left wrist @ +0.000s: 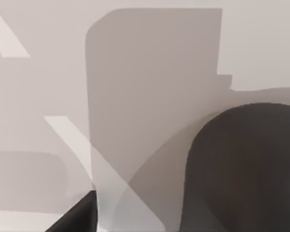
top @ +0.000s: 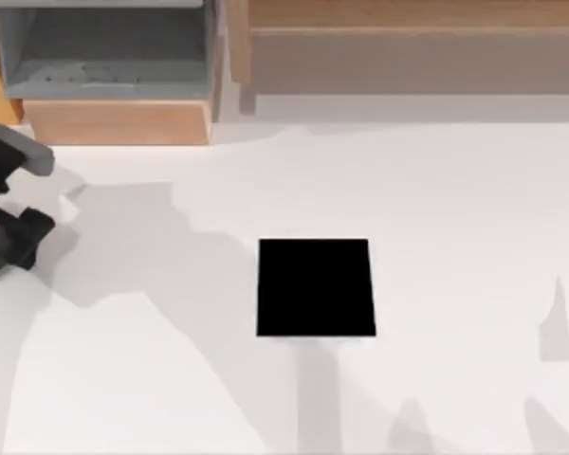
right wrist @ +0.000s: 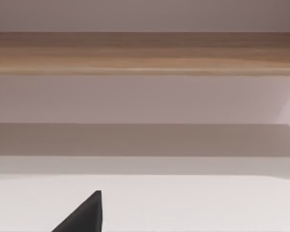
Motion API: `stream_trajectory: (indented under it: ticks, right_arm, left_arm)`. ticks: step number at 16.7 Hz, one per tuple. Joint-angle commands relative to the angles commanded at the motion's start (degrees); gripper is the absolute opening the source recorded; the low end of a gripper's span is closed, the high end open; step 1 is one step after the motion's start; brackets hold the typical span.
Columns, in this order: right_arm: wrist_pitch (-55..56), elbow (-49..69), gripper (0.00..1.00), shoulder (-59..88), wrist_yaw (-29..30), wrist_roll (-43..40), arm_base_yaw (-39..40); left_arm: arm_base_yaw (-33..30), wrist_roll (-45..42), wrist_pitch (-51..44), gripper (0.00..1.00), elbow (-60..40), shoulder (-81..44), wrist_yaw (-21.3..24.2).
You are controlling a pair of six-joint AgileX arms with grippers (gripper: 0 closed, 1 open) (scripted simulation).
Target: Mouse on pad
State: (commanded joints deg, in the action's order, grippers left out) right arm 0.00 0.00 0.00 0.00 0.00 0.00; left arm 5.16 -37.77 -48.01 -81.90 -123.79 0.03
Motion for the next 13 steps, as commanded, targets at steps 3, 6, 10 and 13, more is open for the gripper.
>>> stream_trajectory:
  ticks: [3, 6, 10, 13]
  right_arm:
    - [0.0, 0.0, 1.0, 0.0, 0.0, 0.0, 0.0]
    - [0.0, 0.0, 1.0, 0.0, 0.0, 0.0, 0.0]
    - [0.0, 0.0, 1.0, 0.0, 0.0, 0.0, 0.0]
    - [0.0, 0.0, 1.0, 0.0, 0.0, 0.0, 0.0]
  left_arm:
    - [0.0, 0.0, 0.0, 0.85, 0.0, 0.0, 0.0]
    - [0.0, 0.0, 0.0, 0.62, 0.0, 0.0, 0.0]
    - [0.0, 0.0, 0.0, 0.32, 0.0, 0.0, 0.0]
    - [0.0, 0.0, 0.0, 0.1, 0.0, 0.0, 0.0]
